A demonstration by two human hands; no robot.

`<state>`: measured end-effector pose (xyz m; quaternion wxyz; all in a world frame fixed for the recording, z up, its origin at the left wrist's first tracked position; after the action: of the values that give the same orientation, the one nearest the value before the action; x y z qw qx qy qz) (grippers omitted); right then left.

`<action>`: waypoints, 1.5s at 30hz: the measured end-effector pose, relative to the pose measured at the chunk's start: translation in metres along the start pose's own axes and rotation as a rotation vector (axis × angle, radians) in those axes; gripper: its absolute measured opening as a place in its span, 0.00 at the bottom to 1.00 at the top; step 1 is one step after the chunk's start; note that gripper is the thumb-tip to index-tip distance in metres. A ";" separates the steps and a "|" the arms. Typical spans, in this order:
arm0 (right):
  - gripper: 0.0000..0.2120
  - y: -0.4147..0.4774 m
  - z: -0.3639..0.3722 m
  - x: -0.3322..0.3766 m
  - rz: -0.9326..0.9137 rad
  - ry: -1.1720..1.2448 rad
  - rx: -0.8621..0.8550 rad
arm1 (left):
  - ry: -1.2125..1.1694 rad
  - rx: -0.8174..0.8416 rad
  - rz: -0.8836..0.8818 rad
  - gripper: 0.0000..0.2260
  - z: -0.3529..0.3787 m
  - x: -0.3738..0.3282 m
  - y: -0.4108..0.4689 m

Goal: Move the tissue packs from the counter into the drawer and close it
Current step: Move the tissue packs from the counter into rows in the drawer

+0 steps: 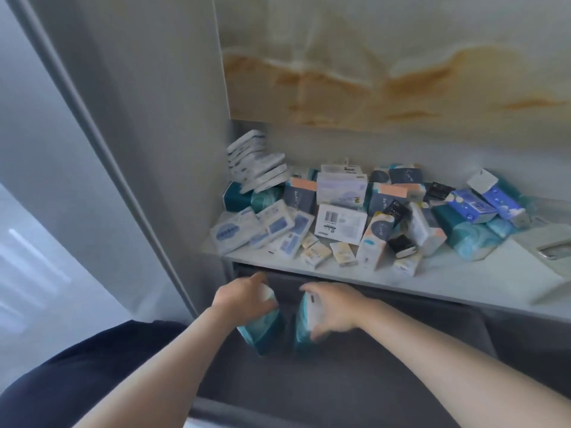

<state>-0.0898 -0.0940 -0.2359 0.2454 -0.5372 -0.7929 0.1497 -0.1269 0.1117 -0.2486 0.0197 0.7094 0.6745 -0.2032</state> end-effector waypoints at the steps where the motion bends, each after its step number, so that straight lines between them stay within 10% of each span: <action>1: 0.52 0.008 0.006 0.002 0.001 0.013 -0.008 | 0.020 0.001 -0.017 0.26 0.005 0.005 0.004; 10: 0.51 0.058 0.056 0.010 0.042 0.183 -0.002 | -0.080 0.113 -0.090 0.43 0.031 0.038 0.028; 14: 0.53 0.067 0.070 0.012 0.046 0.283 -0.015 | 0.232 0.022 0.104 0.35 0.033 0.036 0.023; 23: 0.44 0.066 0.108 0.022 0.470 1.233 0.465 | 0.142 0.012 0.173 0.25 0.040 0.033 0.029; 26: 0.40 0.081 0.105 0.032 0.502 1.394 0.355 | 0.109 -0.029 0.179 0.26 0.040 0.035 0.032; 37: 0.30 0.092 0.100 0.055 0.511 1.150 0.063 | 0.061 -0.098 0.109 0.25 0.040 0.053 0.022; 45: 0.25 0.080 0.067 0.035 0.323 0.809 0.197 | 0.142 0.007 0.094 0.21 0.012 0.032 0.028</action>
<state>-0.0753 -0.0299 -0.3239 0.5591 -0.6436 -0.5212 0.0388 -0.1024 0.1363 -0.2764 -0.0210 0.7529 0.6396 -0.1537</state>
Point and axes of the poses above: each hand's wrist, its own y-axis towards the middle knuckle, its own z-axis out of the palm, x = y × z, the point moved 4 cm from there along y, towards the middle knuckle, and after that the axes turned 13 degrees about z, right-handed, at the moved point
